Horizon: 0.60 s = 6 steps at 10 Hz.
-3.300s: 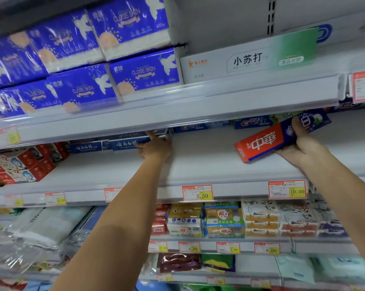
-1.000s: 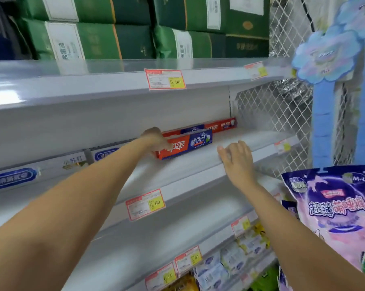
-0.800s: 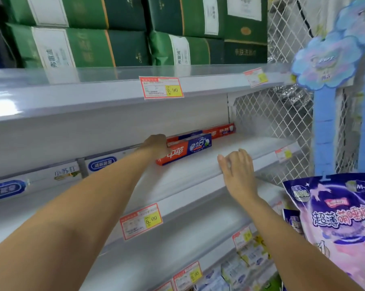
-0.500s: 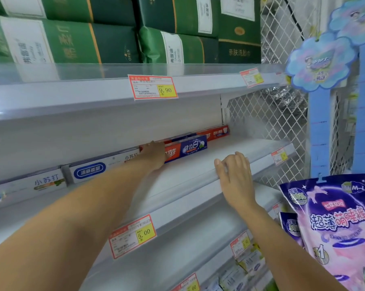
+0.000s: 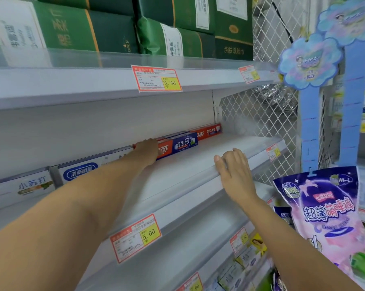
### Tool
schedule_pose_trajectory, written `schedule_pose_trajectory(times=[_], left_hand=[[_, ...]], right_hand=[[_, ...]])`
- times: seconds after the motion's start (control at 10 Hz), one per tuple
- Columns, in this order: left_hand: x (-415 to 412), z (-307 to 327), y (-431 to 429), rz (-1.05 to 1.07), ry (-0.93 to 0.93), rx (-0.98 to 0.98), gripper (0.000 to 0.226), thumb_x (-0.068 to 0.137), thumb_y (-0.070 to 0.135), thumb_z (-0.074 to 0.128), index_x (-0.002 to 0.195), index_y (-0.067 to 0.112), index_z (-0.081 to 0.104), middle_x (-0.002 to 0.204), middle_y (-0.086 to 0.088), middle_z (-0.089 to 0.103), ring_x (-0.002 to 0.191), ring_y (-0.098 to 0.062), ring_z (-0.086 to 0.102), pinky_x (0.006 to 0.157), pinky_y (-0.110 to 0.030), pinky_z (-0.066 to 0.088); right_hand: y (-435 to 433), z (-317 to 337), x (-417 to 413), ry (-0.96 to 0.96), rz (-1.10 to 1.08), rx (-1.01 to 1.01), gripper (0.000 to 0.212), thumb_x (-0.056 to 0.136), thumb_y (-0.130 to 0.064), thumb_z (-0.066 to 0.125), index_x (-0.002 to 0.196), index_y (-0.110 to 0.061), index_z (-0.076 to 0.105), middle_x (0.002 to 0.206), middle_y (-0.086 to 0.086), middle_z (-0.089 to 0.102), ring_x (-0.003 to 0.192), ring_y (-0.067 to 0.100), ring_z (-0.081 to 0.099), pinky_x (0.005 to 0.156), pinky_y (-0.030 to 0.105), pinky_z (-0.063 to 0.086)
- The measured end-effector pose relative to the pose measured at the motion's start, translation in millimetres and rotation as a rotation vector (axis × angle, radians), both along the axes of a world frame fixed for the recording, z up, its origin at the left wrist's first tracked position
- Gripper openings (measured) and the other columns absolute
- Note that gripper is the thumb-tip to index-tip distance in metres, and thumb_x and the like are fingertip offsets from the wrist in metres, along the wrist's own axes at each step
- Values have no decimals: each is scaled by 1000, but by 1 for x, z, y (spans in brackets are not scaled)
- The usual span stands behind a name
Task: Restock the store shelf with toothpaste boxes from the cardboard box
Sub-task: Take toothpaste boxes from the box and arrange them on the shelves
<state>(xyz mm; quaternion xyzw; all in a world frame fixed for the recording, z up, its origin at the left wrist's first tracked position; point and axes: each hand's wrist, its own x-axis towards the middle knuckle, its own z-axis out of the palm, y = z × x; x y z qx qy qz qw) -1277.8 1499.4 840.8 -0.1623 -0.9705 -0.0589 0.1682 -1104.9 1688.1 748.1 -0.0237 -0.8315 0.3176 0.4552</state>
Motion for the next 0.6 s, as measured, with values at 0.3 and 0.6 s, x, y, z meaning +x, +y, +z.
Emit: schedule_pose_trajectory(times=[0.3,0.6], left_hand=[[15,3,3,31,28,-168,48,95,27,53,135,5,39,128,-16,52,114,-31,51,92,-42,43],[84,23,17,-63,-116,-247,37,91,9,50,127,-2,47,107,-16,58,100,-31,56,79,-31,43]], right_hand=[[4,-1,-2,-2,-15,22,47,90,-60,19,80,-20,40,91,-5,41,118,19,37,108,45,28],[3,18,19,-257,116,-56,41,99,-43,36,123,-13,50,150,9,32,144,20,15,113,27,10]])
